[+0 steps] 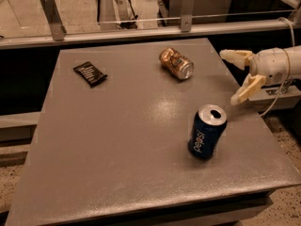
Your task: Place orange can upright
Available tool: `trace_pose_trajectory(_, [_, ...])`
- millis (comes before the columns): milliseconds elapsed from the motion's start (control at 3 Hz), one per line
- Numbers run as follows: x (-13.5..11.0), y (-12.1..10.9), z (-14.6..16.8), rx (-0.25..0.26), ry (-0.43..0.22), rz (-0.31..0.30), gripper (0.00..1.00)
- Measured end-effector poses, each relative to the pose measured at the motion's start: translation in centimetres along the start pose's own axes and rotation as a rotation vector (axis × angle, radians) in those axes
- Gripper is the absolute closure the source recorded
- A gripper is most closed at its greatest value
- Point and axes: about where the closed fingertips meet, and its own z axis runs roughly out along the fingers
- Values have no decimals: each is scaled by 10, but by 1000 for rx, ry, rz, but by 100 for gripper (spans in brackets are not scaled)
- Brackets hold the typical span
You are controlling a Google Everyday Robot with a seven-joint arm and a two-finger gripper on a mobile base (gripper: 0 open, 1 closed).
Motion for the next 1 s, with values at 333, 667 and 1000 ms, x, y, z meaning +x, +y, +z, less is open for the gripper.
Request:
trace_pose_trajectory(333, [-9, -13, 15, 17, 145, 29, 0])
trace_pose_trajectory(667, [-28, -26, 41, 56, 293, 66, 0])
trace_pose_trajectory(1000, [-42, -42, 66, 117, 408, 84, 0])
